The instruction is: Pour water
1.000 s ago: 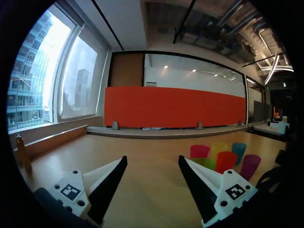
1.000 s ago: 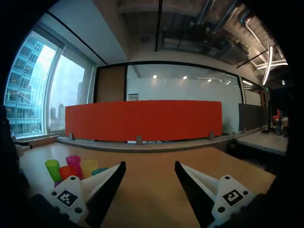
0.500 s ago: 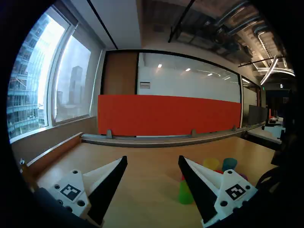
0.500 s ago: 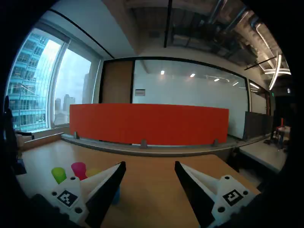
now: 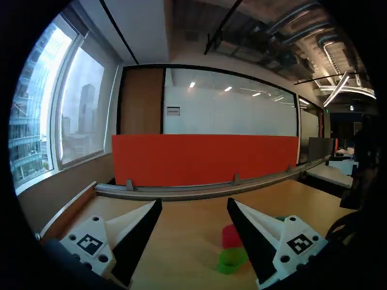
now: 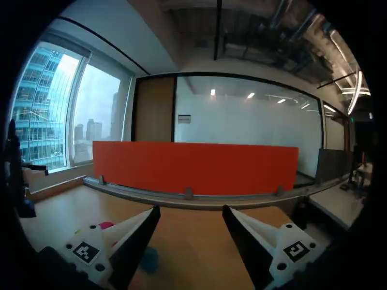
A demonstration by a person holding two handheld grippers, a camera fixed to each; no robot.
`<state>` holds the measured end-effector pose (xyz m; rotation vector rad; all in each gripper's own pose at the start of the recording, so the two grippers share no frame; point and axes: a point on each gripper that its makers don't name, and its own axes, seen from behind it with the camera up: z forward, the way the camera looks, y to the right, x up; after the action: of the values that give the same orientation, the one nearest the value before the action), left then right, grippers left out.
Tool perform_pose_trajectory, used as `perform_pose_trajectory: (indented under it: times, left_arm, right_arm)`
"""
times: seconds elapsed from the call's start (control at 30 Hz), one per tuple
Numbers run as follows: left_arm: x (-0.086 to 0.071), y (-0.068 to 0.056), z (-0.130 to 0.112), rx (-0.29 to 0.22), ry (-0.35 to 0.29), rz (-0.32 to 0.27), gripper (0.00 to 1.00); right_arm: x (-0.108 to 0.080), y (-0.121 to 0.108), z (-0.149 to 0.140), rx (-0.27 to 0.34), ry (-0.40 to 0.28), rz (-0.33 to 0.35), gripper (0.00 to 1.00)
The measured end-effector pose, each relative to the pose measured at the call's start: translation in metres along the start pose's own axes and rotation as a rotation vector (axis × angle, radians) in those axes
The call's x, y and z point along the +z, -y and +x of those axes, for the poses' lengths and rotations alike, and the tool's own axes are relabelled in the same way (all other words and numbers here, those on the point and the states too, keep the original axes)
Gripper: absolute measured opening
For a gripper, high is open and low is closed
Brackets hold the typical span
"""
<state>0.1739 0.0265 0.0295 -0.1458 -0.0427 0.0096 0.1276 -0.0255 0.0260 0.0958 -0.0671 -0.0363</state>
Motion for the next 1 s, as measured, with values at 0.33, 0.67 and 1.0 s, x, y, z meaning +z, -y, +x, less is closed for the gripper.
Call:
perform_pose_trajectory:
  times: [0.33, 0.67, 1.0]
  left_arm:
    - [0.008, -0.003, 0.038, -0.008, -0.015, -0.036, 1.0]
    - [0.01, -0.024, 0.044, 0.005, -0.013, -0.141, 1.0]
    - [0.003, -0.053, 0.056, 0.002, -0.011, -0.282, 1.0]
  right_arm:
    - [0.002, 0.001, 0.043, -0.012, -0.024, 0.023, 1.0]
    - [-0.001, 0.025, 0.043, -0.053, -0.018, 0.151, 1.0]
    - [-0.008, 0.064, 0.041, -0.049, -0.004, 0.361, 1.0]
